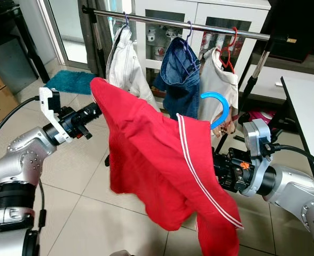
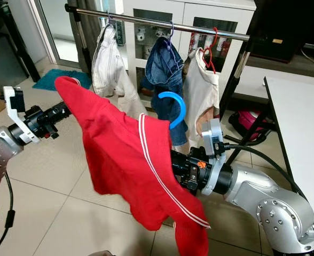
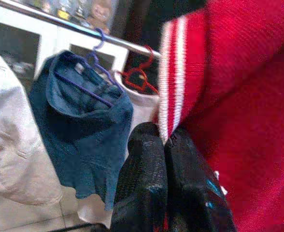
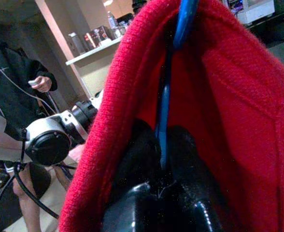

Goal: Hang hanger

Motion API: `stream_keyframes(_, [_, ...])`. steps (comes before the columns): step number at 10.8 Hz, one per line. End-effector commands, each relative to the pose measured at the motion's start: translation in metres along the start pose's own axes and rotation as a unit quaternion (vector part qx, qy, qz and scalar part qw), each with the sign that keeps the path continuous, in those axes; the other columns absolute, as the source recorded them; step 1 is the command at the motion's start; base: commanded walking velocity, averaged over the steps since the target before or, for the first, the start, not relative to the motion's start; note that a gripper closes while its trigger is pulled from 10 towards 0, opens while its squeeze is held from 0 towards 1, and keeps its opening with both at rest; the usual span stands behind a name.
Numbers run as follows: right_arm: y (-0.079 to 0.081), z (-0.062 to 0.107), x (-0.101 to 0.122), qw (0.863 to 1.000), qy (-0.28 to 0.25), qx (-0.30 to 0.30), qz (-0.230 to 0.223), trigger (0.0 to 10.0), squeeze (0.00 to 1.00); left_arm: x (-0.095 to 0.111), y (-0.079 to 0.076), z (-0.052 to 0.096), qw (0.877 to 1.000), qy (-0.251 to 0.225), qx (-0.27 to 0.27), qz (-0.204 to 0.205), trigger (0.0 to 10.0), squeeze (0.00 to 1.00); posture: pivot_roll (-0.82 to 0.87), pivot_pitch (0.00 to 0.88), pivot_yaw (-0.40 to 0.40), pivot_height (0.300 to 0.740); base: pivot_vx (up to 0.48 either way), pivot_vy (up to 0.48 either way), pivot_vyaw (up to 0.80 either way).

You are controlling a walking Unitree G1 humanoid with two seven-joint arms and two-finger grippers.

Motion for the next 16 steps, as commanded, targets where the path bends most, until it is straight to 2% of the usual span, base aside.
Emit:
stream_keyframes(1, [0.011, -0.001, 0.004, 1.000, -0.002, 0.022, 0.014, 10.0, 0.00, 0.018, 0.007, -0.002, 0.999, -0.037, 0.019, -0.008, 0.0, 0.00, -0.12, 0.000, 0.015, 0.740, 0.000, 0.000, 0.00])
stream_keyframes(2, [0.010, -0.001, 0.005, 1.000, -0.003, 0.019, 0.015, 10.0, 0.00, 0.023, 0.010, 0.000, 0.998, -0.053, 0.028, 0.000, 0.0, 0.00, -0.12, 0.000, 0.015, 0.740, 0.000, 0.000, 0.00])
stream_keyframes(4, [0.002, 0.001, 0.008, 1.000, -0.013, -0.005, 0.021, 10.0, 0.00, 0.030, 0.015, 0.013, 0.994, -0.092, 0.058, 0.017, 0.0, 0.00, -0.12, 0.000, 0.018, 0.740, 0.000, 0.000, 0.00])
stream_keyframes(6, [-0.004, 0.004, 0.011, 0.999, -0.018, -0.022, 0.029, 10.0, 0.00, 0.036, 0.017, 0.032, 0.988, -0.128, 0.088, 0.025, 0.0, 0.00, -0.12, 0.000, 0.017, 0.740, 0.000, 0.000, 0.00])
stream_keyframes(7, [-0.006, 0.005, 0.012, 0.999, -0.020, -0.029, 0.030, 10.0, 0.00, 0.042, 0.017, 0.038, 0.985, -0.143, 0.093, 0.023, 0.0, 0.00, -0.12, 0.000, 0.016, 0.740, 0.000, 0.000, 0.00])
stream_keyframes(8, [-0.009, 0.007, 0.012, 0.999, -0.020, -0.037, 0.031, 10.0, 0.00, 0.056, 0.021, 0.052, 0.978, -0.175, 0.116, 0.016, 0.0, 0.00, -0.12, 0.000, 0.013, 0.740, 0.000, 0.000, 0.00])
stream_keyframes(10, [-0.011, 0.008, 0.011, 0.999, -0.018, -0.041, 0.030, 10.0, 0.00, 0.064, 0.028, 0.062, 0.974, -0.181, 0.139, 0.002, 0.0, 0.00, -0.12, 0.000, 0.006, 0.740, 0.000, 0.000, 0.00])
stream_keyframes(12, [-0.015, 0.011, 0.012, 0.998, -0.018, -0.051, 0.028, 10.0, 0.00, 0.081, 0.047, 0.075, 0.958, -0.203, 0.200, -0.018, 0.0, 0.00, -0.12, 0.000, 0.007, 0.740, 0.000, 0.000, 0.00])
stream_keyframes(13, [-0.017, 0.012, 0.012, 0.998, -0.018, -0.055, 0.028, 10.0, 0.00, 0.087, 0.058, 0.084, 0.946, -0.216, 0.239, -0.027, 0.0, 0.00, -0.12, 0.000, 0.010, 0.740, 0.000, 0.000, 0.00])
stream_keyframes(16, [-0.021, 0.014, 0.015, 0.997, -0.029, -0.072, 0.030, 10.0, 0.00, 0.088, 0.077, 0.100, 0.918, -0.229, 0.320, -0.039, 0.0, 0.00, -0.12, 0.000, 0.016, 0.740, 0.000, 0.000, 0.00])
Point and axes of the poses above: a point about 5 cm out from each wrist's last joint towards the gripper, its own z axis pointing back from the gripper into the wrist, its own x axis along the axis of the wrist's last joint, y = z × x, the point moved 5 cm from there along -z, pointing out of the wrist towards the gripper, and after that the axes turned 14 degrees about -z, right-handed, at the moved point
